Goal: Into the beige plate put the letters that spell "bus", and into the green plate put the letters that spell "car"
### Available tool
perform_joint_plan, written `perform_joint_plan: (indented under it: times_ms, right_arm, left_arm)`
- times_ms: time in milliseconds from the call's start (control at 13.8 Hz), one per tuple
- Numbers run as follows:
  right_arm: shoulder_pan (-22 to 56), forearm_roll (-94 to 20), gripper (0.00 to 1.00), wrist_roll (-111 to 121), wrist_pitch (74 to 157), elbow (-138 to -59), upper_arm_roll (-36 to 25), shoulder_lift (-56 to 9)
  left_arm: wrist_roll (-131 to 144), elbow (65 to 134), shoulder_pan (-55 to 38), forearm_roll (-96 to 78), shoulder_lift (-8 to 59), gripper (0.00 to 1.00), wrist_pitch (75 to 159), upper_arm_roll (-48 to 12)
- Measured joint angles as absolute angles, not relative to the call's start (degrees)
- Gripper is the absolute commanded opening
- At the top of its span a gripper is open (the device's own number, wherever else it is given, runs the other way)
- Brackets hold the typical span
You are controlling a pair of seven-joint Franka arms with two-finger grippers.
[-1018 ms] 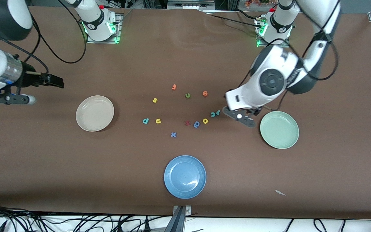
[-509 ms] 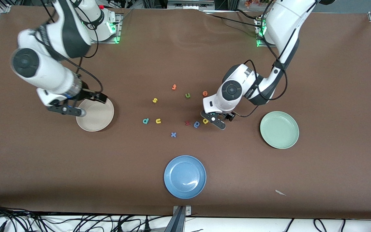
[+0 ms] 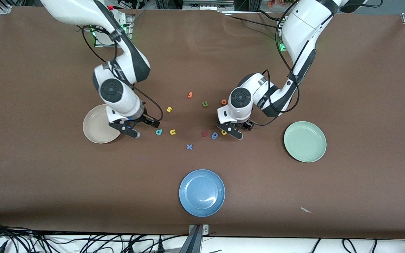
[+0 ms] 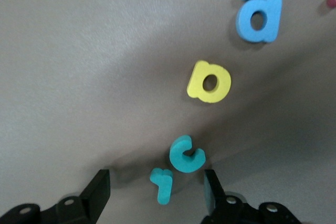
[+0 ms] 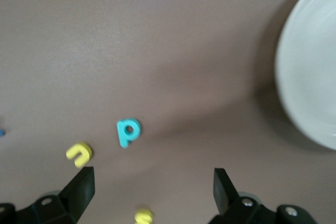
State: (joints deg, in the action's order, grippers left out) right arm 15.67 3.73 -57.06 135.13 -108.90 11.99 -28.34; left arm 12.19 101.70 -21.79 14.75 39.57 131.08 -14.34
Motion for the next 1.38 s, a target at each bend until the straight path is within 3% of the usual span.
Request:
perform_joint_plan:
  times_ms: [73,145,218,364,509,800,1091,1236,1382]
  right_arm:
    - [15.9,3.9,1.00,-58.7,136.1,-107.6,12.0,-30.6]
    - [16.0,4.0,1.00,-59.6,136.4,-106.0,11.9,-32.6]
    - [16.2,4.3,1.00,-60.5,136.4,-104.5,11.9,-34.3]
    - [16.7,5.8,1.00,-62.6,136.4,-102.4,11.8,-37.2]
    - [17.2,6.2,0.96,-63.4,136.4,-101.1,11.7,-39.3]
    - [17.9,6.4,0.60,-63.9,136.4,-100.3,11.7,-40.4]
    - [17.9,6.9,0.30,-63.9,136.4,-99.4,11.6,-40.4]
    - [18.0,7.1,0.16,-63.9,136.6,-99.3,11.6,-40.4]
    - [18.1,7.2,0.09,-63.9,136.6,-99.2,11.6,-40.4]
  left_arm:
    - [12.2,101.8,-21.8,14.8,39.6,0.70,131.1,-14.4]
    - [12.2,101.8,-21.8,14.8,39.6,0.54,131.1,-14.4]
    - [12.2,101.8,-21.8,14.8,39.5,0.28,131.1,-14.5]
    - [12.2,101.8,-21.9,14.8,39.5,0.00,131.1,-14.6]
    - [12.2,101.7,-21.8,14.8,39.2,0.00,131.1,-14.7]
    - [12.1,101.4,-21.5,14.8,38.5,0.00,130.1,-14.4]
    - [7.1,100.0,-18.2,14.8,34.5,0.00,126.0,-13.9]
    - [2.2,99.9,-13.8,14.8,32.2,0.00,124.6,-13.7]
    - [-0.9,99.9,-9.2,14.8,31.6,0.00,124.2,-13.5]
